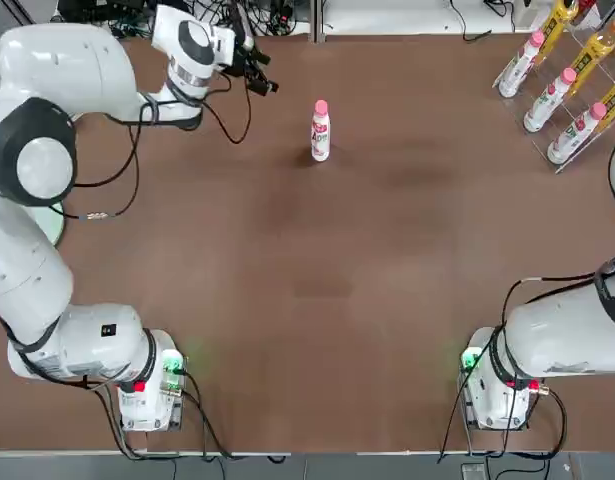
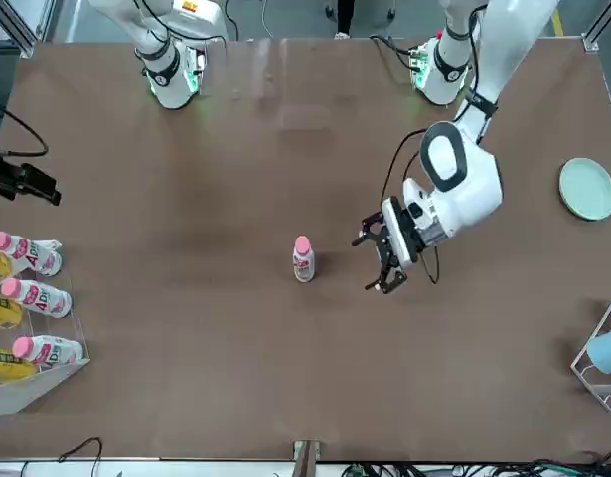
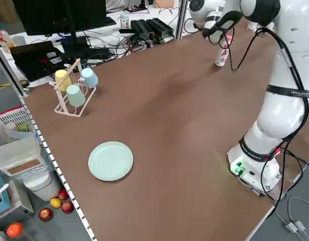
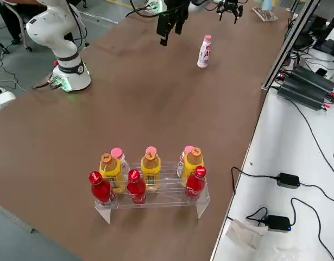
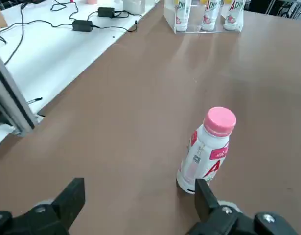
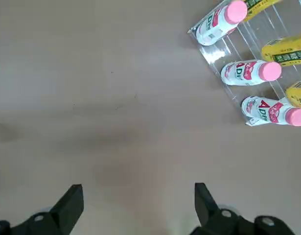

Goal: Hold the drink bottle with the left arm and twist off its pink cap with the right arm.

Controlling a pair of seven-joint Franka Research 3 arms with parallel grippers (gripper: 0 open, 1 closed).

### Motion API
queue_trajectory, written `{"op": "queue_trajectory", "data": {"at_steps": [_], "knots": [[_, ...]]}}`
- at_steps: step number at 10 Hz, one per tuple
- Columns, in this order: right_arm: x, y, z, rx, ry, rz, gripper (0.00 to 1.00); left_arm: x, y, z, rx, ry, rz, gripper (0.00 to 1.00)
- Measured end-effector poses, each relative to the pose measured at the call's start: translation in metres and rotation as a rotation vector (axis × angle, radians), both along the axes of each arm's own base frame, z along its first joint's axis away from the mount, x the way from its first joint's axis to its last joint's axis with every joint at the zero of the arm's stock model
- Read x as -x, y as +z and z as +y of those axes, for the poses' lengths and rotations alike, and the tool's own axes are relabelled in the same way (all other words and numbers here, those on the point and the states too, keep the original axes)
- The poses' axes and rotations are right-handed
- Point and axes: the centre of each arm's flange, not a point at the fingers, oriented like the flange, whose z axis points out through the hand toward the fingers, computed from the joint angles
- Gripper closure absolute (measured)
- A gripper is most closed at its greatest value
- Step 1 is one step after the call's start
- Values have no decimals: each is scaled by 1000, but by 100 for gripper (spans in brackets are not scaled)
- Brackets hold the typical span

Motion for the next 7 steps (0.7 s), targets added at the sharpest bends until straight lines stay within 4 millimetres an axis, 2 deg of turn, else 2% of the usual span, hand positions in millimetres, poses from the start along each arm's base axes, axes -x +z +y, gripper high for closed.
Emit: {"op": "queue_trajectory", "data": {"at_steps": [3, 5, 7], "knots": [[-5, -22, -1, -4, 21, 45, 0, 9, -39, -18, -7, -27, -3, 1], [-7, -26, 17, -6, 59, 52, 0, 16, -56, -31, 4, -45, 21, 1], [-7, -27, 37, -6, 94, 53, 0, 23, -64, -57, 27, -62, 30, 1]]}}
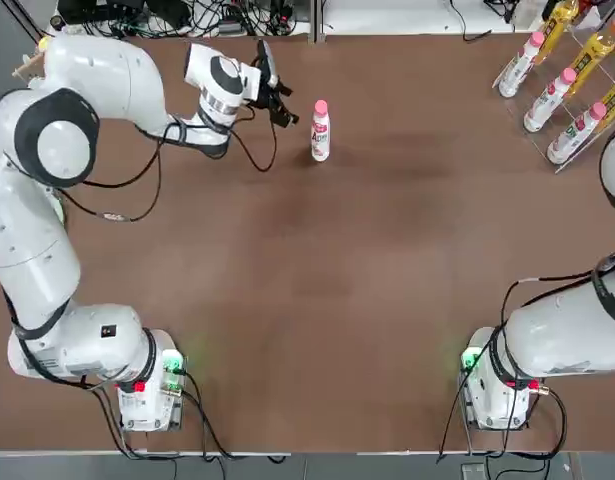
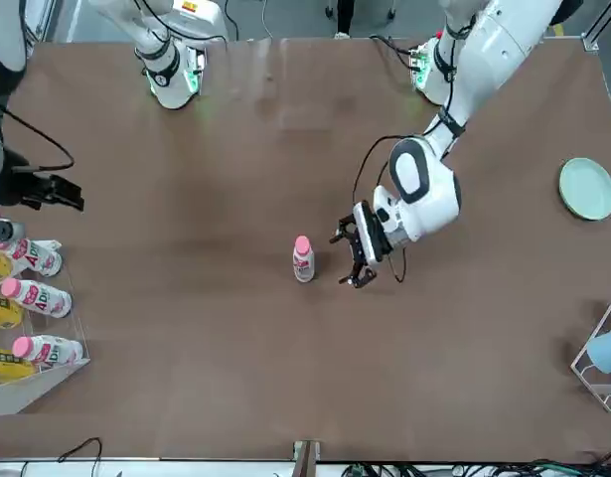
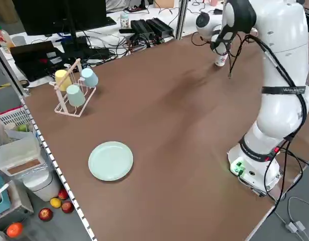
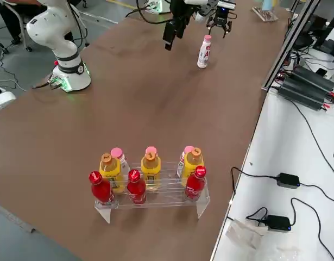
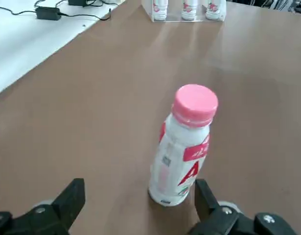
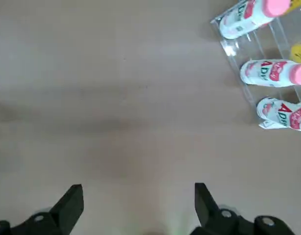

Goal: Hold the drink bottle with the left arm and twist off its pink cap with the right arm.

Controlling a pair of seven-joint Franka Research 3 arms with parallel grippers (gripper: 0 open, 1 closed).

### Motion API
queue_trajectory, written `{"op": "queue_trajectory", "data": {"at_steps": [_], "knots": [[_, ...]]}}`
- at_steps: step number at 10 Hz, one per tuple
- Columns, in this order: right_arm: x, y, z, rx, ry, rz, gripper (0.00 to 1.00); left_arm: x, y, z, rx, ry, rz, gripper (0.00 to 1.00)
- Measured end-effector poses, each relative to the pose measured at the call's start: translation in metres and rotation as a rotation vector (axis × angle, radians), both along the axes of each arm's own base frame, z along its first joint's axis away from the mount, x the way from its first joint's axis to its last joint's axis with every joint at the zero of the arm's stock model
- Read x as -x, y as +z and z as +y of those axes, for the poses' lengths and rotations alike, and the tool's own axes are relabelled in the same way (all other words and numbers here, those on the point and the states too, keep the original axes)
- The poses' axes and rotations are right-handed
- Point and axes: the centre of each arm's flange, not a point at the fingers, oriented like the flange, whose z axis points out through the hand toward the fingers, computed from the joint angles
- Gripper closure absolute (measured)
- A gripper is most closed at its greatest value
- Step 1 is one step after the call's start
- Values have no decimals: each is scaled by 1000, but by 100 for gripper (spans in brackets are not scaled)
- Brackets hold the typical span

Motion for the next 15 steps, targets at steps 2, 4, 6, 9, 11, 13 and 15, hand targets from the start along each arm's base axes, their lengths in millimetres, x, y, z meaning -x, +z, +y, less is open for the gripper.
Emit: {"op": "queue_trajectory", "data": {"at_steps": [2, 4, 6, 9, 11, 13, 15], "knots": [[-1, -4, 1, 0, 1, 7, 0, -1, -5, -12, 12, -19, -20, 1], [-3, -9, -2, 1, -3, 15, 0, -3, -17, -12, 9, -31, -35, 1], [-4, -10, -2, 1, -2, 17, 0, -3, -24, -12, 2, -54, -57, 1], [-4, -10, -1, 1, -1, 17, 0, 1, -38, -14, -6, -108, -99, 1], [-4, -10, -1, 1, -1, 17, 0, 3, -45, -18, 0, -133, -113, 1], [-4, -10, -1, 1, -1, 18, 0, 1, -51, -24, 14, -143, -119, 1], [-4, -14, -1, 1, 0, 27, 0, -3, -59, -32, 32, -144, -116, 1]]}}
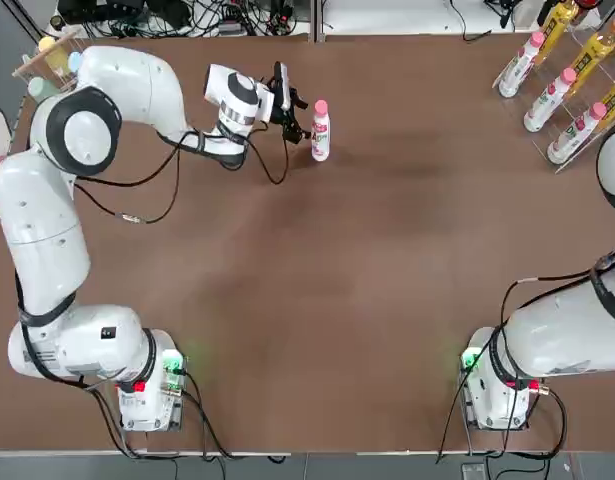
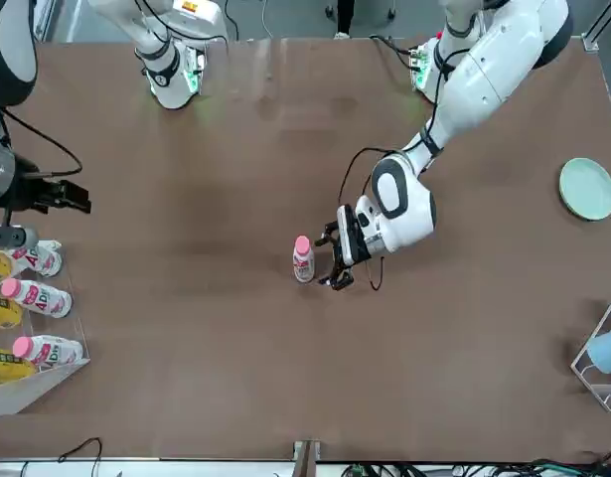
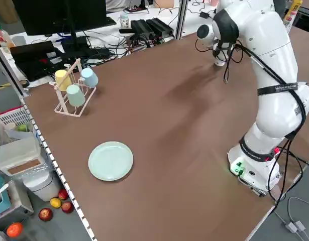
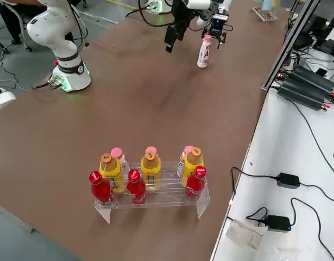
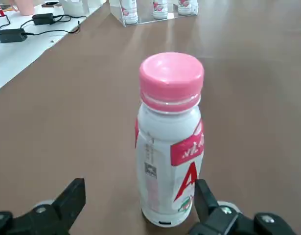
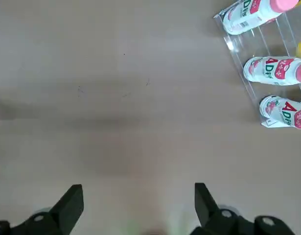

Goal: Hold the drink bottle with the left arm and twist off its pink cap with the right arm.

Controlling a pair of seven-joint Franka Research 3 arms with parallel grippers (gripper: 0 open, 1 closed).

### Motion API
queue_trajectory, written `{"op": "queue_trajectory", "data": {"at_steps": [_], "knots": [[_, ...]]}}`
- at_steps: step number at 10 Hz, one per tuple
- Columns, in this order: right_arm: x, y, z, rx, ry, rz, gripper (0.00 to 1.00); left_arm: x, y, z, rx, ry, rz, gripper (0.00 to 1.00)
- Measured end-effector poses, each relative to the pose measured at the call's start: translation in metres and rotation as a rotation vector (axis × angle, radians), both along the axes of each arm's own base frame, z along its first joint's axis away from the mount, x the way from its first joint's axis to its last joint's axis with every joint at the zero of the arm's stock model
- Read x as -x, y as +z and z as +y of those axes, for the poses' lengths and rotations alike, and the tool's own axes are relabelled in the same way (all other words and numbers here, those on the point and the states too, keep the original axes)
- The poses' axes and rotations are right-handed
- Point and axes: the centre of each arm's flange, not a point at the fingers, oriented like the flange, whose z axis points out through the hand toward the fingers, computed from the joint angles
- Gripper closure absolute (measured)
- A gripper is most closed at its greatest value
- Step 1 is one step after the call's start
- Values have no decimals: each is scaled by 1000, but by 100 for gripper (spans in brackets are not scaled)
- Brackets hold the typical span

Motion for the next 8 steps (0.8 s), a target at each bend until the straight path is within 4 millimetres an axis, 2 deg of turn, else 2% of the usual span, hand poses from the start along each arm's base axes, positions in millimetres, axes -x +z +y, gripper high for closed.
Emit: {"op": "queue_trajectory", "data": {"at_steps": [2, 8], "knots": [[0, -5, 0, 0, 3, 11, 0, 1, -8, -6, 5, -9, 1, 1], [0, -8, -2, -6, 38, 18, 0, 5, -26, -3, 10, -39, -40, 1]]}}
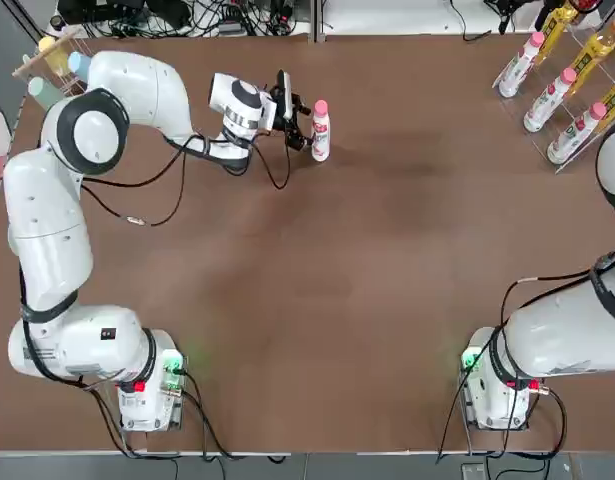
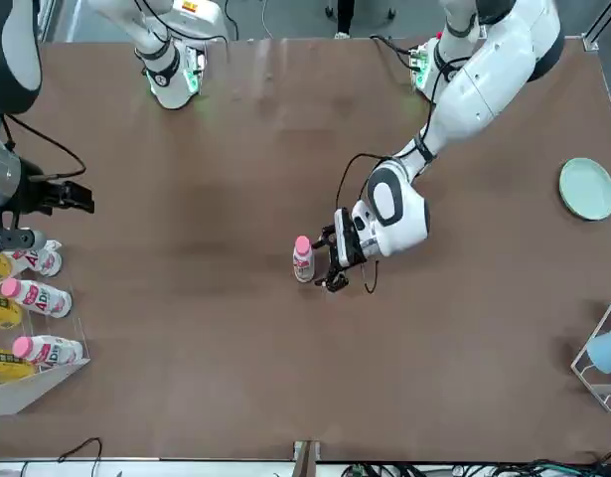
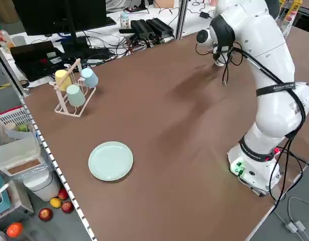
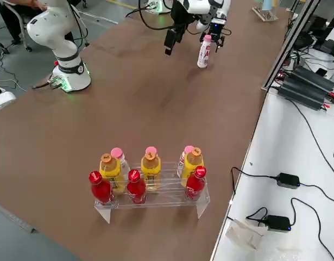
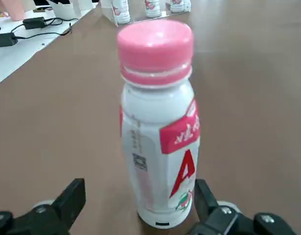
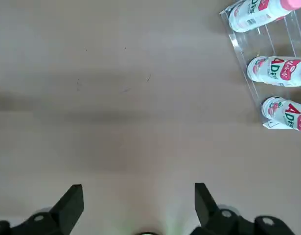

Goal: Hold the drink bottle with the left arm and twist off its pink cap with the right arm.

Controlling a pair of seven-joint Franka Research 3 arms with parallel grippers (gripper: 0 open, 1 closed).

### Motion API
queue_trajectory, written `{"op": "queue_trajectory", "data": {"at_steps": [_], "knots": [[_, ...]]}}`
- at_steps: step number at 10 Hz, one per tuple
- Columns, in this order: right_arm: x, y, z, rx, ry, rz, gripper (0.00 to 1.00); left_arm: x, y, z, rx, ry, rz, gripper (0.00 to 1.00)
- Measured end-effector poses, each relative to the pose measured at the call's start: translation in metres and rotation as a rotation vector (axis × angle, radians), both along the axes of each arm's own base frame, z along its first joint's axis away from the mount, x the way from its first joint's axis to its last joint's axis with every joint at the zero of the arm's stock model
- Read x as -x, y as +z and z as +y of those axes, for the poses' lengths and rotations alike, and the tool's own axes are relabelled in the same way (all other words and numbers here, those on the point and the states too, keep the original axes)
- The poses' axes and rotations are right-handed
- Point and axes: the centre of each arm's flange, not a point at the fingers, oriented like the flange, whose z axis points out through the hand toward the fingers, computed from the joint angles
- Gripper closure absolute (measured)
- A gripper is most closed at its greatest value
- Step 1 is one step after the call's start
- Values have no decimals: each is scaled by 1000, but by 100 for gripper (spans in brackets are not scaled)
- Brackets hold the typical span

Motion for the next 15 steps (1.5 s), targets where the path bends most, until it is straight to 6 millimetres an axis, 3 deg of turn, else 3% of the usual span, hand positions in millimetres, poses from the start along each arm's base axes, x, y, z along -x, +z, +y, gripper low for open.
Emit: {"op": "queue_trajectory", "data": {"at_steps": [6, 11, 15], "knots": [[0, 0, 0, -1, 4, 0, 0, 28, -32, -6, 15, -40, -10, 2], [-4, -1, 7, -2, 17, -17, 0, 32, -30, -12, 44, -1, 22, 1], [-6, -2, 15, -4, 31, -31, 0, 25, -32, -2, 75, 14, 43, 1]]}}
